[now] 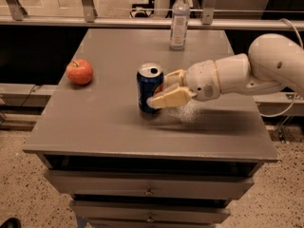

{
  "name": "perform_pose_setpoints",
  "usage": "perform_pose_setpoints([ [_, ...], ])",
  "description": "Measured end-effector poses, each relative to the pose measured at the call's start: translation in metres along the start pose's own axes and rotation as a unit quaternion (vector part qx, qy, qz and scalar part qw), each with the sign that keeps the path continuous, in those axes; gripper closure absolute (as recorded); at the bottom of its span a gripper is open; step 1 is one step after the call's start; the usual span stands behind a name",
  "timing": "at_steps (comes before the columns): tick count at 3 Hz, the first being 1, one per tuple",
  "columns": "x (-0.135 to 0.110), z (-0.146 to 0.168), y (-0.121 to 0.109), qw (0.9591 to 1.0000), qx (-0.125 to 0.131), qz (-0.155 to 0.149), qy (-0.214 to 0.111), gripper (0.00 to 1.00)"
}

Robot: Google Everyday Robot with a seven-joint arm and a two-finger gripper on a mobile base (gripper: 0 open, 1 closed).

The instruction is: Knock pepsi can over

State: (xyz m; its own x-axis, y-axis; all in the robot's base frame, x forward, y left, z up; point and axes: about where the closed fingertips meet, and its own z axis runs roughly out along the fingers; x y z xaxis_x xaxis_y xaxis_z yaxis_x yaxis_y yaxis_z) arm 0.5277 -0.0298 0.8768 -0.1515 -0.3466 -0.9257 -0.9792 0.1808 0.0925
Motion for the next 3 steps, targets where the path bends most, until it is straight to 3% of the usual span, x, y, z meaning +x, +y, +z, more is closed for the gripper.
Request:
perform_pose_setpoints([
  [1, -0.016, -0.027, -0.024, 0.9990, 0.028, -0.032, 0.014, 1.00],
  [2, -0.038, -0.058, -0.045, 0.9924, 0.045, -0.082, 0.080, 1.00],
  [3, -0.034, -0.084, -0.055, 0.9715, 0.035, -0.141, 0.187, 1.00],
])
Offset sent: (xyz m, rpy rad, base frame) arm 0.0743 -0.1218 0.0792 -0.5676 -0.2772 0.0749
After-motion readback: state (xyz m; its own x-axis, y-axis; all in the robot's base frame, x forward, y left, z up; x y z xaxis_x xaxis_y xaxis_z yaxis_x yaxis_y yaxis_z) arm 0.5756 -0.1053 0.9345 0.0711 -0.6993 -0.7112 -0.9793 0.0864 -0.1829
